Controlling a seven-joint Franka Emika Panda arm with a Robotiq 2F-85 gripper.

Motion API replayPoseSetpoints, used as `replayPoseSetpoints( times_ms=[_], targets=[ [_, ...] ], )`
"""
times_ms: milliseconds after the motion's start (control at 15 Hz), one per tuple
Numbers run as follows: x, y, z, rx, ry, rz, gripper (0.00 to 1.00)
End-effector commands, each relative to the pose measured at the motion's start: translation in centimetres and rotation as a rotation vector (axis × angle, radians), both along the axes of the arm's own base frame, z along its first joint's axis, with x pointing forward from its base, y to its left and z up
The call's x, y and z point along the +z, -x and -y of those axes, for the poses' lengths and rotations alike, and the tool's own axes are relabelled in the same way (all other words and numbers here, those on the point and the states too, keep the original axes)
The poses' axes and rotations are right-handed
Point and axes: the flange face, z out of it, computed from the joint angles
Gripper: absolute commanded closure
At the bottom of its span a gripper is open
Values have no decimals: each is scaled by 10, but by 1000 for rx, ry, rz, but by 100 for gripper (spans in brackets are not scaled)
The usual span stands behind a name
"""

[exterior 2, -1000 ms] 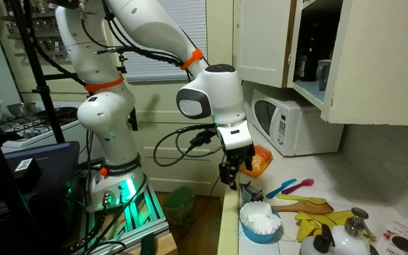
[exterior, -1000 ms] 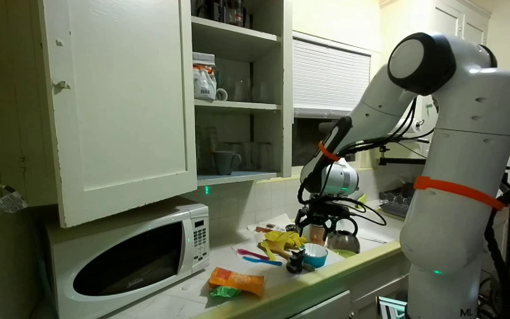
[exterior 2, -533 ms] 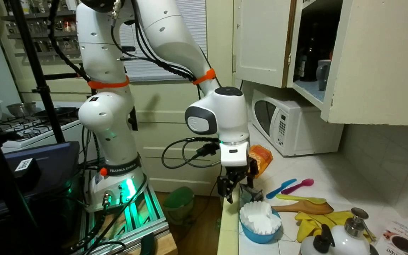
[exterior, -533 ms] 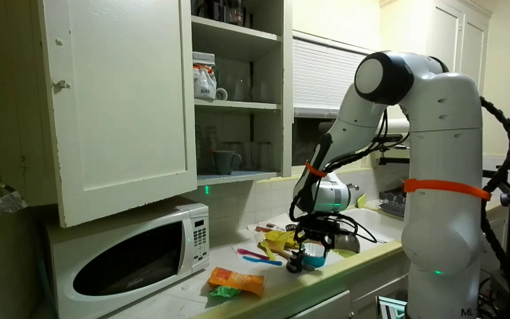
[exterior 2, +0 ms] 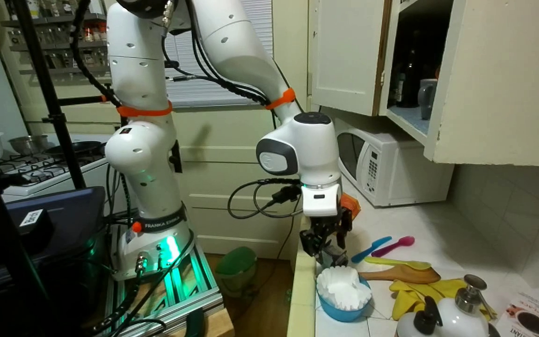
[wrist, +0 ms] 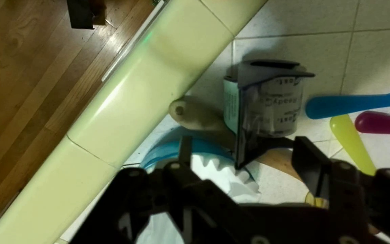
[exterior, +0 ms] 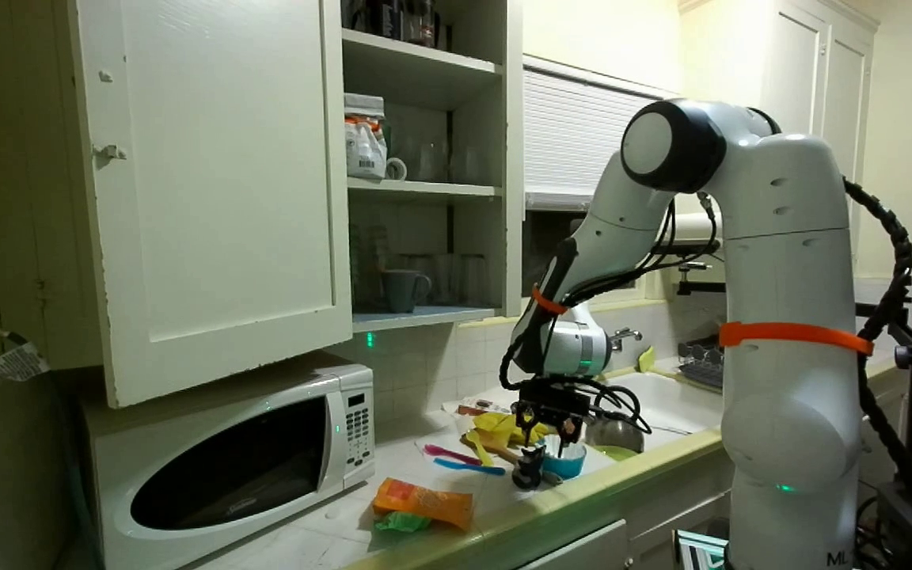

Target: Put the white and black object in the open cabinet

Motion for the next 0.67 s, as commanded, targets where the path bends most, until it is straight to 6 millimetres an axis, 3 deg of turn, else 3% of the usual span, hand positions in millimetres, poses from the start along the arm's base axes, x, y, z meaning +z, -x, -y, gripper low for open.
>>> replayPoseSetpoints(
  times_ms=[0,333,400,600],
  targets=[
    [-13,-7,3,-29,-5,-22,55],
    [-9,-16,3,-19,9,-6,92],
    [-4,-17,3,-14,15,5,97],
    [11,-17,-8,40,5,22,97]
  ],
)
